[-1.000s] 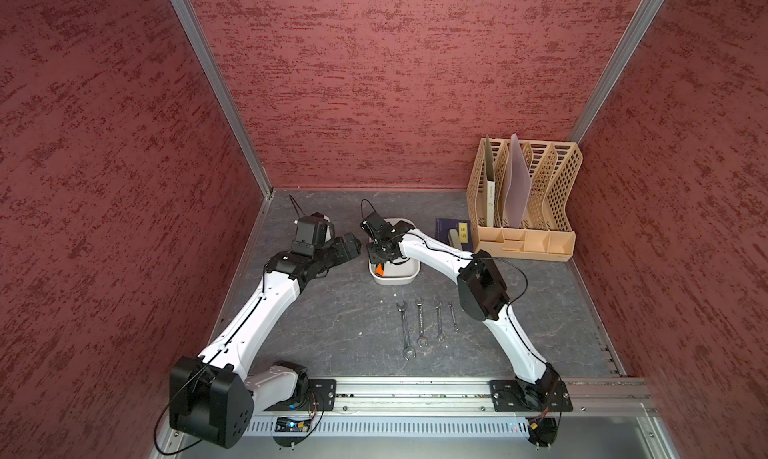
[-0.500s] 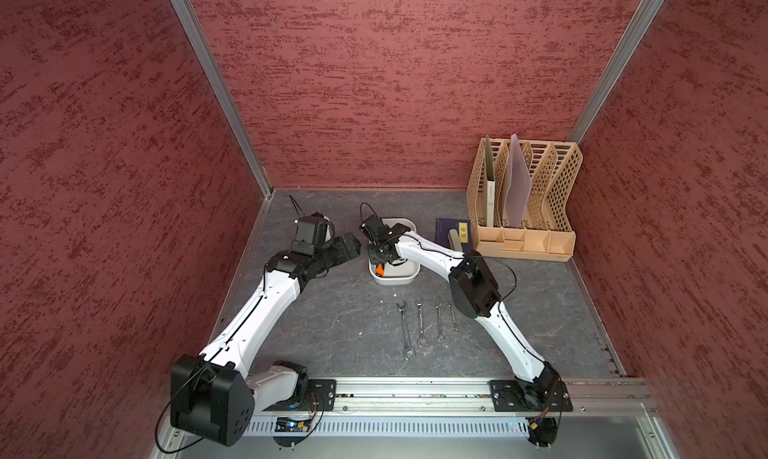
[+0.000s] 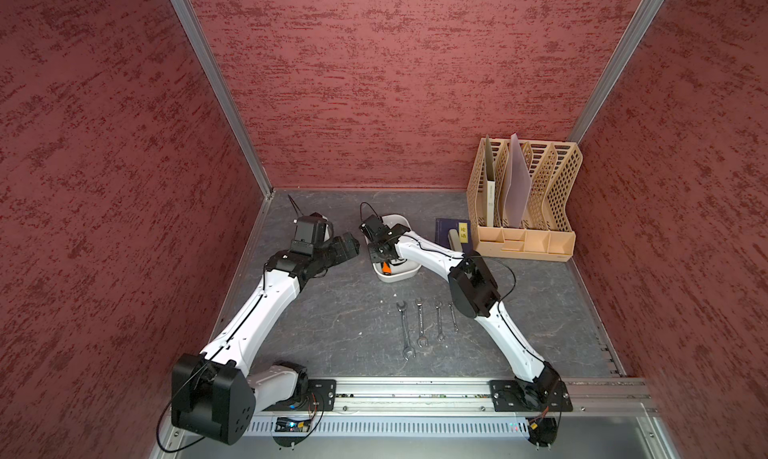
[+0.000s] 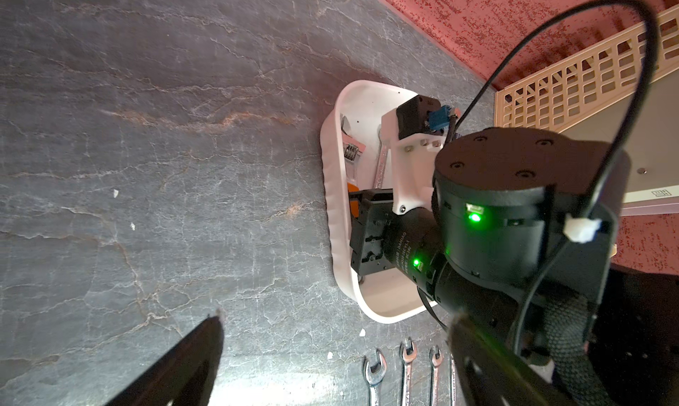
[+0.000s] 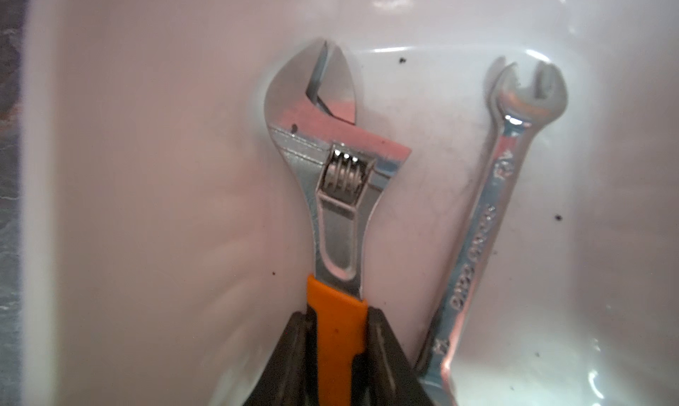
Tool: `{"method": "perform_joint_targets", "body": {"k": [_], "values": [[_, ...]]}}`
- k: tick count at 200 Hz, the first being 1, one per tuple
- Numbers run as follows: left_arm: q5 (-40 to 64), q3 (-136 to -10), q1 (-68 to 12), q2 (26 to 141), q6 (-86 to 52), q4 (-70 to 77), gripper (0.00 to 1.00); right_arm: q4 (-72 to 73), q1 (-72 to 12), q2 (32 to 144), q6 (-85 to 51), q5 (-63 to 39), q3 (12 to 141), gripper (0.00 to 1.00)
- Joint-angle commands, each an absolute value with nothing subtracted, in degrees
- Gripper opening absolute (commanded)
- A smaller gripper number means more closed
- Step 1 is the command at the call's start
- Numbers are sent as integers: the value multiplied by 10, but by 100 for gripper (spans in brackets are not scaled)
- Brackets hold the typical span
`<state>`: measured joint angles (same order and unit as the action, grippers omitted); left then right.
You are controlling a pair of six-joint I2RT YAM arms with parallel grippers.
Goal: Take out the wrench from the storage box
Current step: Pick up the wrench from the storage box.
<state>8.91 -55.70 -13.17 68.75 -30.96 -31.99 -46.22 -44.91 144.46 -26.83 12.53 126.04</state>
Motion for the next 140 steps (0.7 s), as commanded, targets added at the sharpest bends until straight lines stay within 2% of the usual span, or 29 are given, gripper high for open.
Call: {"method": "perform_joint_targets", "body": {"k": [1, 45, 140], "values": [[89, -556, -127, 692, -297, -316, 100, -467, -440, 1459, -287, 136, 1233, 11], [92, -555, -123, 694, -300, -314, 100, -449, -432, 1423, -300, 136, 1229, 7], [91, -551, -117, 689, -301, -312, 100, -453, -421, 1375, -284, 154, 1270, 6]]}}
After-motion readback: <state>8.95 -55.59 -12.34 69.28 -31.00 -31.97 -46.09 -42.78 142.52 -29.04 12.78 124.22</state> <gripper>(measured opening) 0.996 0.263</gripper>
